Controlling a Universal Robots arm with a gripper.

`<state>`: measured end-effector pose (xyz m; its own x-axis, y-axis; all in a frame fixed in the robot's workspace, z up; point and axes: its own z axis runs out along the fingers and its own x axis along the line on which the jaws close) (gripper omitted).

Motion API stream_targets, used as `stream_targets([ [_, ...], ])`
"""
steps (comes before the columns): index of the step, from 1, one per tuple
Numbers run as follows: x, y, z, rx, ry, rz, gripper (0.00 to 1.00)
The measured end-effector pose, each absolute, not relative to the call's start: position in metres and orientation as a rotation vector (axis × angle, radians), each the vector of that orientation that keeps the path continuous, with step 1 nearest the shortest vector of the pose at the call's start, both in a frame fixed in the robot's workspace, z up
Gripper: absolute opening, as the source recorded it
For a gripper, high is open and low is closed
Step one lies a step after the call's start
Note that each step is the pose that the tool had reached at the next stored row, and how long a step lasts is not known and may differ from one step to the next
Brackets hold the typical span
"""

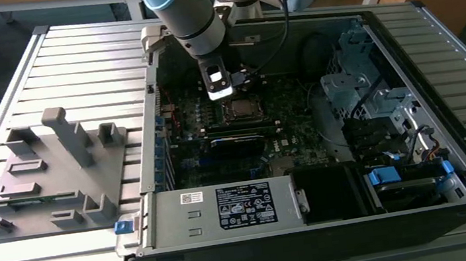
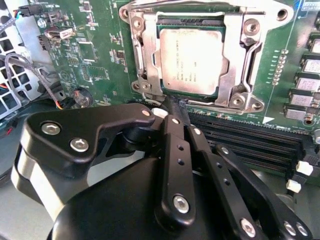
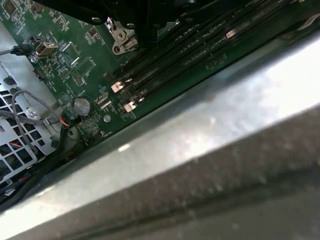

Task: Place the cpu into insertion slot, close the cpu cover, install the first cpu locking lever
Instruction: 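Close the cpu cover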

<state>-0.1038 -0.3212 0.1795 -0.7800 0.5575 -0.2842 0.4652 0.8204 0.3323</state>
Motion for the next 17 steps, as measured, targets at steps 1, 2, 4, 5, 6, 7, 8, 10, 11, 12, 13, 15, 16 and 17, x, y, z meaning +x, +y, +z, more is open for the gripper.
stream_targets([
  [1,-0.1038,-0.3212,0.1795,0.769,2.632,0.345,0.10],
  [2,-0.1037,-0.3211,0.1795,0.769,2.632,0.345,0.10],
  [4,-0.1037,-0.3206,0.1795,0.769,2.632,0.345,0.10],
  [5,-0.1037,-0.3204,0.1796,0.769,2.632,0.345,0.10],
  [6,-0.1036,-0.3201,0.1796,0.769,2.632,0.345,0.10],
  [7,-0.1033,-0.3199,0.1796,0.769,2.632,0.345,0.10],
  [8,-0.1031,-0.3197,0.1797,0.769,2.632,0.345,0.10],
  [10,-0.1026,-0.3196,0.1800,0.769,2.633,0.344,0.10],
  [11,-0.1020,-0.3194,0.1800,0.769,2.633,0.343,0.10],
  [12,-0.1015,-0.3193,0.1801,0.769,2.633,0.343,0.10],
  [13,-0.1011,-0.3192,0.1801,0.769,2.633,0.343,0.10],
  [15,-0.0999,-0.3189,0.1802,0.769,2.632,0.342,0.10],
  [16,-0.0992,-0.3186,0.1801,0.769,2.632,0.343,0.10],
  [17,-0.0988,-0.3185,0.1803,0.769,2.632,0.342,0.10],
])
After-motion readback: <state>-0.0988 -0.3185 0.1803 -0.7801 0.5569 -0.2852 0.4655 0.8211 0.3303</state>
